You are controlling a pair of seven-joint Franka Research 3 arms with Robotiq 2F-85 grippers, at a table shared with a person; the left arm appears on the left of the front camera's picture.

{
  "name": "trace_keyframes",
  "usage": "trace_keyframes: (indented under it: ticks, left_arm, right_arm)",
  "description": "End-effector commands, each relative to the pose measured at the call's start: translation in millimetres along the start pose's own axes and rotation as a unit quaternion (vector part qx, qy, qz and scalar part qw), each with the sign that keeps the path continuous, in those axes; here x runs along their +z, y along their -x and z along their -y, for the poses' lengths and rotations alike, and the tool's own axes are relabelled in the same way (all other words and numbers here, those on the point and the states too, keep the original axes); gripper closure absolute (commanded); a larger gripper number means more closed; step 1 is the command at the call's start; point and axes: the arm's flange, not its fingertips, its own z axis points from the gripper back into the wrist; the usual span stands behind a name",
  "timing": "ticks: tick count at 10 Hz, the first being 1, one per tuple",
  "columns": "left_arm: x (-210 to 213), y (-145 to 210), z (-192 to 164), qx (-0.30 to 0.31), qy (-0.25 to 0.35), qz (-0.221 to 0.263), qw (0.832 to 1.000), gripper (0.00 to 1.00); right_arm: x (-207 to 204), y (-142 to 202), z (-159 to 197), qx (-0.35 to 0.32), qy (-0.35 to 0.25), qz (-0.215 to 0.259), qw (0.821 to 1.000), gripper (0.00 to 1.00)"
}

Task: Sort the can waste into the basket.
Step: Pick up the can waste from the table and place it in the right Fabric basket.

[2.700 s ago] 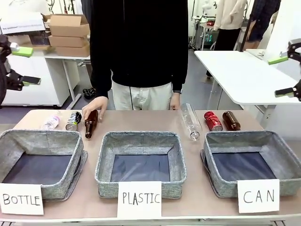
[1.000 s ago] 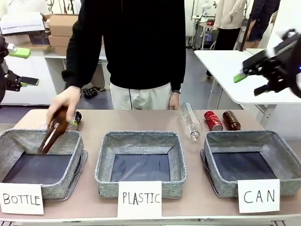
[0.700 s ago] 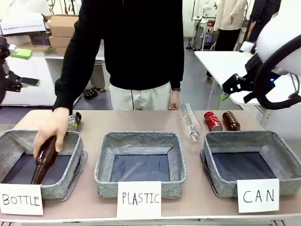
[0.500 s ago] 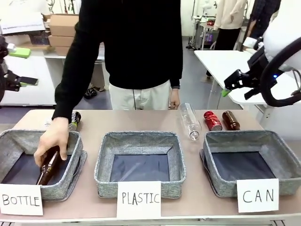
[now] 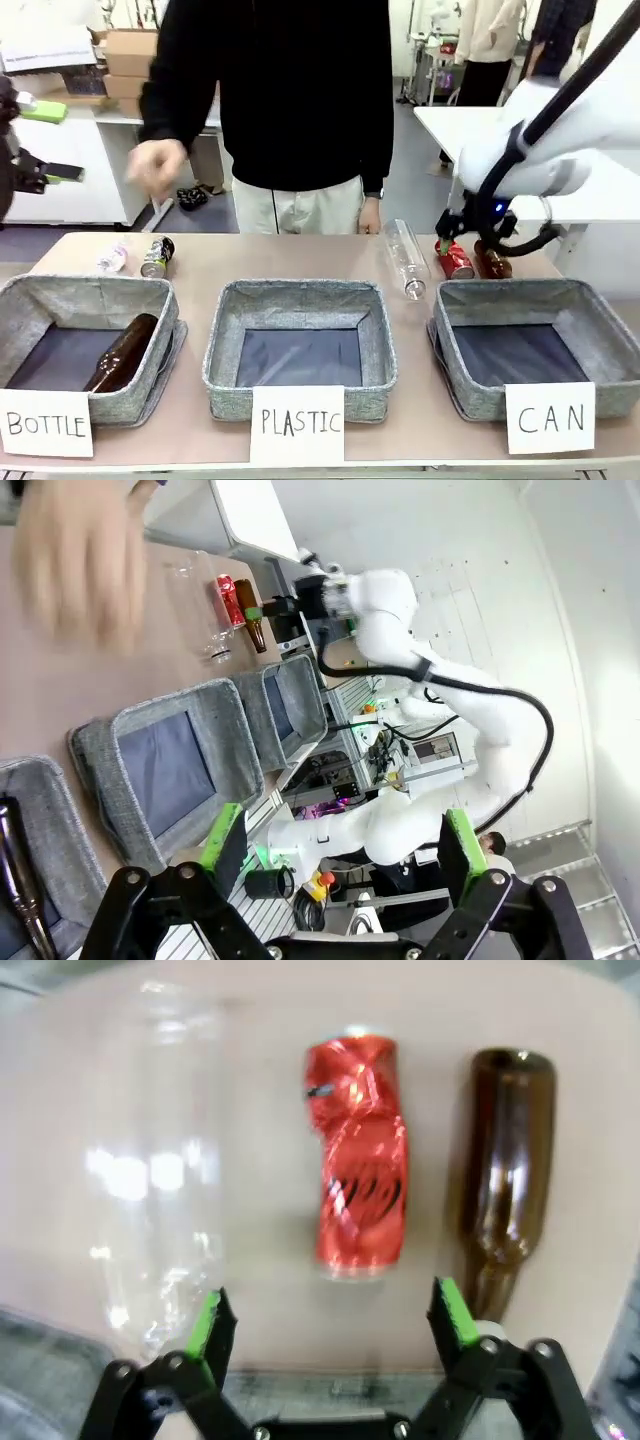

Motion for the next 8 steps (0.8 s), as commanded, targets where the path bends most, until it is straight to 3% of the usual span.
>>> trace_keyframes:
  ticks: [1,8]
  left_arm:
    - [-0.5,-1.4,1.7,-0.012,0.011,0.004,1.000,0.00]
    - [-0.5,-1.4,1.7,-0.012,0.011,0.004,1.000,0.00]
  right_arm:
    - [-9.2,-37.4,-14.7,-0.019,0.046,-0.055,0.997,0.00]
    - [-44.8,-16.6,-13.5,-0.026,0.064,-0.035,0.997,0.00]
